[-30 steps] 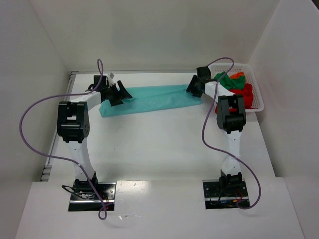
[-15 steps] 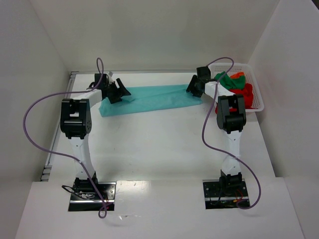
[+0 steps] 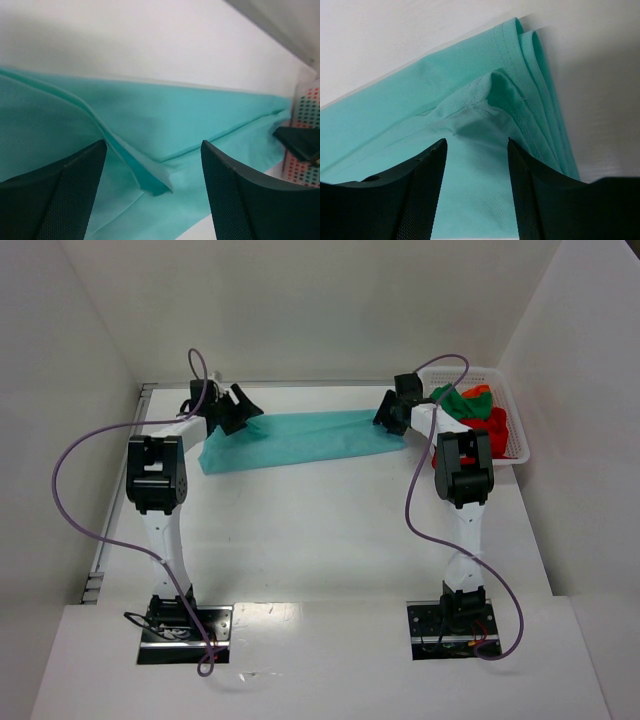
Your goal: Fold and stack the t-shirts
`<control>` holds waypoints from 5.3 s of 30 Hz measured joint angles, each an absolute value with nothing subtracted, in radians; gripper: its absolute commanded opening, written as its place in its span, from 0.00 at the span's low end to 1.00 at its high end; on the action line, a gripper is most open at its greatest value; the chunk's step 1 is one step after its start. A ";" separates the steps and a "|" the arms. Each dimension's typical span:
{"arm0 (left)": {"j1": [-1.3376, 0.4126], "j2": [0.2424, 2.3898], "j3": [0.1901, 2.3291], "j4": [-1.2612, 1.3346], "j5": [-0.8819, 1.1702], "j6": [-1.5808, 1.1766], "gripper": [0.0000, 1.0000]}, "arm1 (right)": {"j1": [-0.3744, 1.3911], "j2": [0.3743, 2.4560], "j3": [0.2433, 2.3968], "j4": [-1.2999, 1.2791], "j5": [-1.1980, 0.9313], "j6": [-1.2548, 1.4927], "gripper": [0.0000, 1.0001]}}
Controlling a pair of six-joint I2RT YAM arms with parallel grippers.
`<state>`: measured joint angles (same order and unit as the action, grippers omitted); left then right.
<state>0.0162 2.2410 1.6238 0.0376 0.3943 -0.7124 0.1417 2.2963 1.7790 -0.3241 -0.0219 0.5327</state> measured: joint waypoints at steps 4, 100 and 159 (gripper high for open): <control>0.016 2.241 1.623 0.127 0.394 -0.764 0.84 | 0.142 2.292 1.779 -0.326 -0.021 0.532 0.61; 0.149 1.668 1.064 -0.105 0.146 -0.831 1.00 | 0.889 1.871 1.206 -0.324 -0.275 -0.227 0.99; -0.113 2.316 1.860 -0.344 -0.039 -0.657 0.99 | 0.860 1.733 1.065 -0.276 -0.150 -0.070 0.99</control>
